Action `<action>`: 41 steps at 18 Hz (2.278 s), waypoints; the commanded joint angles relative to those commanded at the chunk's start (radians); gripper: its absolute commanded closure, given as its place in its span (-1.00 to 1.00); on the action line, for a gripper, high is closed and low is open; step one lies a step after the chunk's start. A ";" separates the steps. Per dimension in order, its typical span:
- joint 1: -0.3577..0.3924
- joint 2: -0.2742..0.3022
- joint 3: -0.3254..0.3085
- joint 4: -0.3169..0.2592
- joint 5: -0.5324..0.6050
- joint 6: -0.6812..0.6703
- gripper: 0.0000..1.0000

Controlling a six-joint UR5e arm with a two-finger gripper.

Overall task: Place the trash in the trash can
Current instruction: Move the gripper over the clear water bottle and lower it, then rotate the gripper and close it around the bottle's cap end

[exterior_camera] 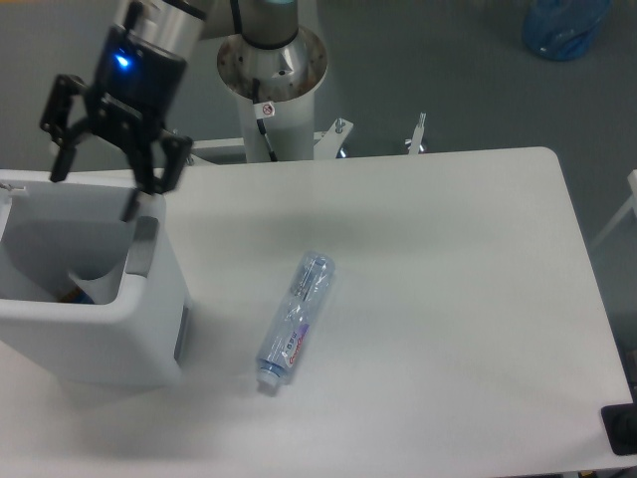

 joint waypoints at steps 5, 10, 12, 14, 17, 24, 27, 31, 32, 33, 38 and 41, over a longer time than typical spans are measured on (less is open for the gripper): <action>0.158 -0.107 -0.011 -0.003 0.000 0.032 -1.00; 0.157 -0.213 -0.041 -0.003 0.095 0.103 -1.00; 0.125 -0.264 -0.041 -0.005 0.190 0.121 -1.00; 0.083 -0.313 -0.031 -0.005 0.231 0.120 -1.00; 0.027 -0.382 0.018 -0.015 0.284 0.111 -1.00; -0.073 -0.474 0.084 -0.074 0.380 0.117 -1.00; -0.099 -0.514 0.110 -0.071 0.403 0.118 -1.00; -0.119 -0.529 0.117 -0.067 0.454 0.124 -1.00; -0.119 -0.533 0.118 -0.067 0.456 0.124 -1.00; -0.119 -0.534 0.120 -0.066 0.456 0.124 -1.00; -0.130 -0.571 0.126 -0.061 0.495 0.121 -0.97; -0.148 -0.589 0.129 -0.060 0.555 0.120 -0.61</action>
